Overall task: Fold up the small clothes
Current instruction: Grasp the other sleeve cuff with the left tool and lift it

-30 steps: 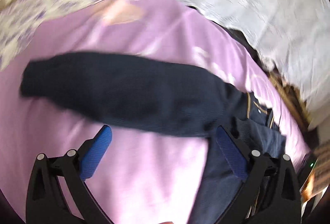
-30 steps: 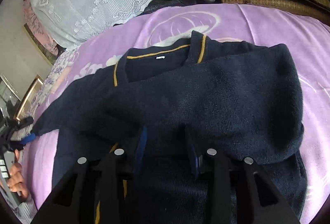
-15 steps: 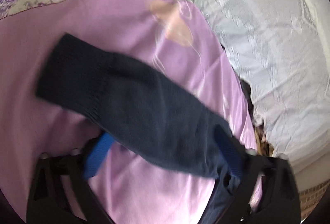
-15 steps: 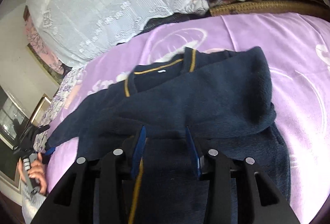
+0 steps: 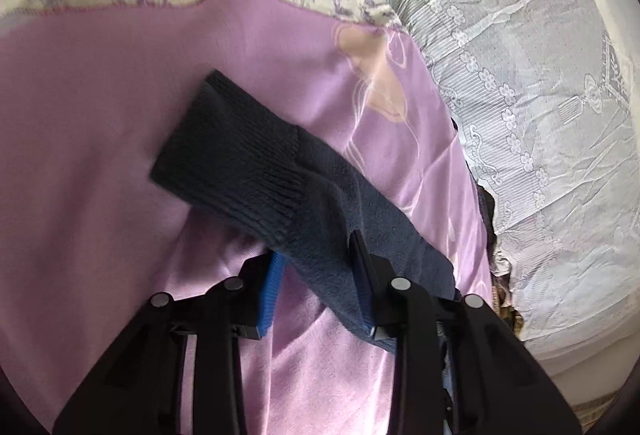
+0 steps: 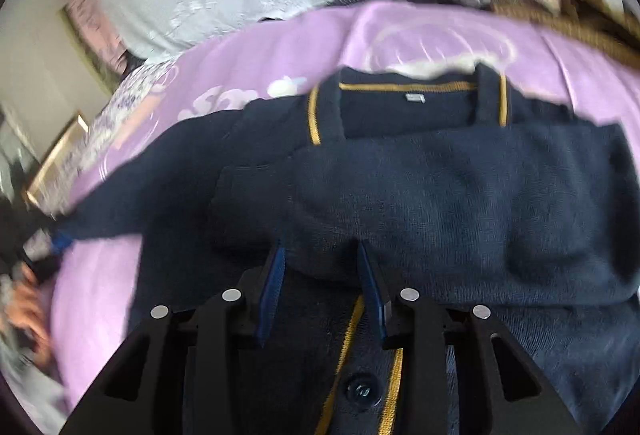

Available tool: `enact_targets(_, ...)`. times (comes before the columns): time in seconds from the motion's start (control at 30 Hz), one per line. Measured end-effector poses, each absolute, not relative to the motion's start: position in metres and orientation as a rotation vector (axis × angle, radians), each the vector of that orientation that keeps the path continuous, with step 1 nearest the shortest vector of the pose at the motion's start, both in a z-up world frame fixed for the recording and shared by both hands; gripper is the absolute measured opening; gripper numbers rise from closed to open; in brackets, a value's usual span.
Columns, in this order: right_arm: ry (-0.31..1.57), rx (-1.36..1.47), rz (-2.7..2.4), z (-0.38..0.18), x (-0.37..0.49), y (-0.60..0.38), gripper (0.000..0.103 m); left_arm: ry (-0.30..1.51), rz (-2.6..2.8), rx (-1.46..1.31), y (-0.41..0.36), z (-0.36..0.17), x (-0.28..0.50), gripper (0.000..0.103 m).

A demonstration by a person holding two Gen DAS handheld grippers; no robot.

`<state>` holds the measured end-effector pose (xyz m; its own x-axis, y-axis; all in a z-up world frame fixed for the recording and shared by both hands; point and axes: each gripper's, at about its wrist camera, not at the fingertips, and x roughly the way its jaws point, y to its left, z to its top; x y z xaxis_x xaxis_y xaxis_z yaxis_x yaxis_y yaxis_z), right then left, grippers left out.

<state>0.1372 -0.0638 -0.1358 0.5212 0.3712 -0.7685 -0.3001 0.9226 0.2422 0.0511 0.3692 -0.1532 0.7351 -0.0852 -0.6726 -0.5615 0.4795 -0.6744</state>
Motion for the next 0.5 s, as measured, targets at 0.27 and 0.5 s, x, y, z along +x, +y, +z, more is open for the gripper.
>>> enact_targets(0.27,0.853,0.223,0.411,-0.096,0.110,-0.116,0.042,0.724,0.366,-0.825,0.342,-0.127,0.056,0.012)
enact_targets(0.5,0.817,0.325,0.363,-0.076,0.102,-0.168,0.052,0.703,0.305,-0.586,0.283,-0.089,0.058,0.010)
